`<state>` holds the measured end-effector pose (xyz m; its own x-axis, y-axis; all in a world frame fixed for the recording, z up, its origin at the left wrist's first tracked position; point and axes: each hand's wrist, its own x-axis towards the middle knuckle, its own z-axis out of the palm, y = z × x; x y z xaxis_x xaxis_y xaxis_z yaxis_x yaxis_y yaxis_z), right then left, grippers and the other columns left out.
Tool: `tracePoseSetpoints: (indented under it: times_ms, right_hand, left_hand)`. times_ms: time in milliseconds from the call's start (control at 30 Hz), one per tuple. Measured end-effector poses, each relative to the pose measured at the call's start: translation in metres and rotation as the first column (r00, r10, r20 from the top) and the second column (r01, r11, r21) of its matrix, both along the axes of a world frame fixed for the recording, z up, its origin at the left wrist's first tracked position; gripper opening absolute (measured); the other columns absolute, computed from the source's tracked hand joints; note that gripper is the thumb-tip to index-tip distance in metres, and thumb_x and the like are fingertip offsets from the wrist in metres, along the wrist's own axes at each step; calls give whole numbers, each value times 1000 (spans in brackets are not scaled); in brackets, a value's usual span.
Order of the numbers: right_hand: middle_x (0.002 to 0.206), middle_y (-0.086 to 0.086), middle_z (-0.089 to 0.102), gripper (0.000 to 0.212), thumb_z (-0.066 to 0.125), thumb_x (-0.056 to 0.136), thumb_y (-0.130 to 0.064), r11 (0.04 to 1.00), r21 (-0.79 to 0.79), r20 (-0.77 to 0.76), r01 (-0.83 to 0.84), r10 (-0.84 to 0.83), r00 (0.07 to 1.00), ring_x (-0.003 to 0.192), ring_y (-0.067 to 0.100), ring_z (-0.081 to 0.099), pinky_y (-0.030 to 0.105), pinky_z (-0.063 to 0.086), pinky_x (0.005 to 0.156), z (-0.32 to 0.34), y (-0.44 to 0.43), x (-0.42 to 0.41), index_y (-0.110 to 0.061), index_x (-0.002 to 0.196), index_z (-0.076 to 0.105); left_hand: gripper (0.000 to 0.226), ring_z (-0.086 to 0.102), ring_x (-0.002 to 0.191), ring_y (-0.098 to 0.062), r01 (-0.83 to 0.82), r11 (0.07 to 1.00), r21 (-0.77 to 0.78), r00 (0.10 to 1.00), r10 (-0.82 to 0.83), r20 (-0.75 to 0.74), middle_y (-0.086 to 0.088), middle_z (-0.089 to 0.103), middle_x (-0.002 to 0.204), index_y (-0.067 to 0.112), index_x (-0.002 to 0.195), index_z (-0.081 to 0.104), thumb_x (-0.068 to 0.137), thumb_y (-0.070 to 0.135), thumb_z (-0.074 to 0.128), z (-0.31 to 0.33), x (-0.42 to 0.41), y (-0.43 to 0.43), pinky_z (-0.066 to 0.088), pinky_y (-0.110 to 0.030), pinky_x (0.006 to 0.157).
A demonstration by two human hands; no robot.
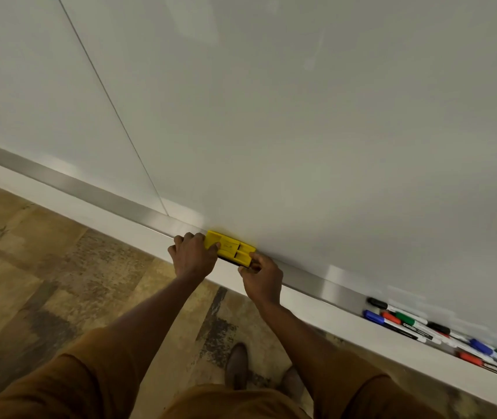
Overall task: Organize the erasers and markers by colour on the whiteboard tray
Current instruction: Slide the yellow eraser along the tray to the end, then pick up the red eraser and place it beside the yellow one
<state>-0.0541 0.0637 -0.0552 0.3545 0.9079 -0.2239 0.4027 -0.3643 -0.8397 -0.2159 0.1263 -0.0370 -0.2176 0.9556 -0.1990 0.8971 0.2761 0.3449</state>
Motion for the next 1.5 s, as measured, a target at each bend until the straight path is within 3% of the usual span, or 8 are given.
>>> tracePoseSetpoints:
  times_ms: [267, 467, 633, 867, 1067, 1167, 1400, 1500]
  right_hand:
    - [124, 3, 72, 64, 88, 77, -30, 995, -64, -91, -72, 66, 994, 89, 9, 66, 21, 48, 81, 18, -6, -2, -17, 137, 66]
    - [135, 0, 68, 73, 89, 75, -37, 981, -98, -120, -166, 154, 981, 98, 16, 72, 22, 48, 77, 23, -14, 9, -25, 141, 61]
    - [133, -8, 64, 58, 87, 78, -34, 988, -19, -64, -155, 154, 986, 103, 13, 68, 21, 56, 76, 24, -40, 31, -26, 132, 66]
    - [112, -18, 68, 32, 83, 79, -35, 999, 31, 114, -29, 25, 993, 98, 1, 65, 28, 60, 74, 21, -93, 103, -31, 109, 72]
    - [100, -13, 74, 17, 82, 84, -30, 996, -9, 174, 88, -85, 981, 86, 2, 69, 23, 56, 79, 34, -142, 177, -27, 100, 75]
    - [96, -11, 77, 13, 80, 87, -28, 985, -28, 167, 172, -165, 972, 84, 3, 70, 21, 57, 82, 46, -166, 216, -22, 99, 77]
    - [95, -11, 77, 15, 77, 92, -30, 933, -10, 206, 360, -350, 914, 86, 0, 69, 7, 50, 78, 72, -246, 330, -21, 103, 78]
    - [95, -13, 76, 14, 77, 92, -30, 889, -20, 209, 457, -443, 872, 86, -1, 69, 16, 56, 81, 79, -285, 391, -22, 103, 78]
  left_hand:
    - [47, 52, 125, -39, 18, 1000, -16, 1000, -18, 8, -15, 68, 123, 9, 117, 72, 101, 52, 61, 4, -1, -2, 41, -53, 102]
    - [48, 51, 126, -40, 26, 1000, 2, 1000, -26, -4, -17, 67, 126, 6, 120, 70, 103, 50, 59, 3, -1, -7, 42, -55, 102]
    - [55, 55, 123, -44, 7, 996, 83, 998, -1, -67, -23, 62, 128, -2, 130, 61, 101, 44, 63, 15, 13, -20, 45, -56, 100]
    - [27, 54, 108, -43, 95, 971, 220, 990, -116, 82, -19, 69, 103, 7, 91, 74, 94, 34, 71, 34, 87, -54, 51, -53, 87]
    - [29, 74, 85, -21, 417, 907, -63, 816, -343, 466, 0, 80, 87, 16, 91, 78, 97, 43, 72, 57, 172, -82, 55, -34, 79]
    - [30, 72, 84, -15, 599, 792, -122, 732, -479, 484, 6, 77, 84, 20, 83, 76, 94, 47, 76, 58, 210, -103, 56, -35, 80]
    - [27, 70, 85, -15, 715, 685, -140, 651, -578, 492, 4, 75, 87, 22, 81, 73, 94, 45, 76, 62, 318, -163, 50, -33, 77]
    - [27, 73, 85, -17, 758, 636, -140, 600, -597, 532, 5, 74, 87, 22, 79, 71, 94, 44, 78, 68, 372, -193, 51, -32, 75]
